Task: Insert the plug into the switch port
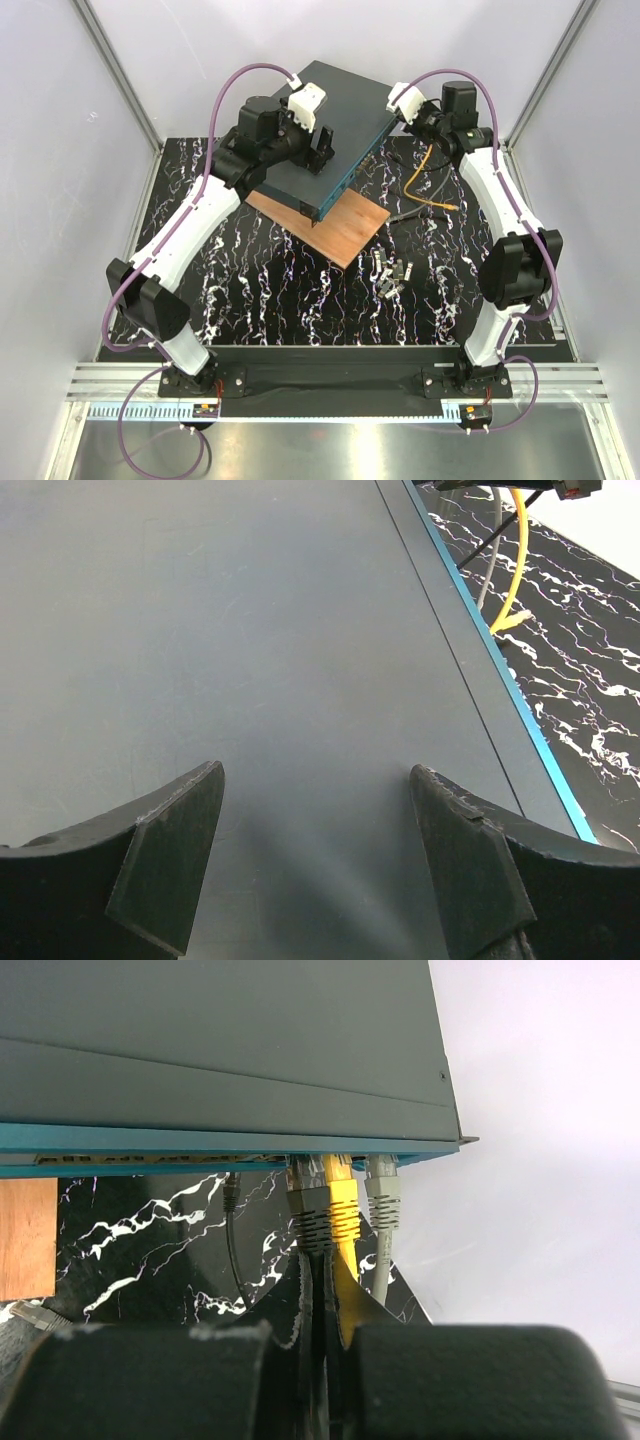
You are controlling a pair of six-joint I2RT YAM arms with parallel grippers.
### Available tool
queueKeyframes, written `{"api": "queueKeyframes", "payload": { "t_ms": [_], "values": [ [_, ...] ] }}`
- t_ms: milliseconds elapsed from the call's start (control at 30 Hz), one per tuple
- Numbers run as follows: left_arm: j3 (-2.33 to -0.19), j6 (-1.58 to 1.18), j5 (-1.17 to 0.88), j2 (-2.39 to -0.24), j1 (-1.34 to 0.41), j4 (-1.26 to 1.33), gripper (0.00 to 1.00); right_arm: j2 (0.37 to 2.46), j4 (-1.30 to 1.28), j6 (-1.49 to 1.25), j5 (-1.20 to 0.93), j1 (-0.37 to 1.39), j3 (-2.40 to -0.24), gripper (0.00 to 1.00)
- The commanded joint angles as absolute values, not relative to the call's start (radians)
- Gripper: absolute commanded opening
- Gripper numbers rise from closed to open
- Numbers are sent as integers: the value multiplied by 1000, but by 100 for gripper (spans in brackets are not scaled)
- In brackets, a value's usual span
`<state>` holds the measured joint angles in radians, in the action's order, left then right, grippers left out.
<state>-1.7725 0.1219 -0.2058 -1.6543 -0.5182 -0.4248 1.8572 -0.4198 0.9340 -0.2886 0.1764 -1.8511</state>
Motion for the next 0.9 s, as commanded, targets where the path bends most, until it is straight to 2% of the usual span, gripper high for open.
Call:
{"api": "queueKeyframes", "payload": {
  "t_ms": [0,200,267,300,367,400,500,533,600,767,867],
  "values": [
    [-1813,114,-229,-1649,-511,-387,80,1901,-155,939,-385,273,-1908,0],
    [-1815,120,-232,-1644,-505,-387,80,1873,-164,966,-324,273,-1826,0],
    [-1812,120,-232,-1643,-505,-387,80,1852,-140,963,-308,272,-1798,3],
    [-1810,120,-232,-1641,-506,-387,80,1845,-137,962,-307,272,-1778,8],
    [-1806,118,-233,-1638,-505,-387,80,1839,-137,954,-299,265,-1775,11],
    [-1804,118,-232,-1638,-506,-387,80,1839,-137,953,-301,262,-1778,18],
    [-1802,117,-233,-1640,-505,-387,80,1841,-141,946,-296,249,-1790,22],
    [-1802,117,-232,-1638,-505,-384,80,1838,-146,943,-299,245,-1793,27],
    [-1805,114,-236,-1643,-505,-385,80,1838,-150,942,-302,242,-1798,29],
    [-1812,109,-238,-1644,-506,-383,80,1824,-172,943,-308,230,-1798,43],
    [-1813,109,-239,-1646,-505,-385,80,1810,-190,943,-316,222,-1795,48]
  ]
}}
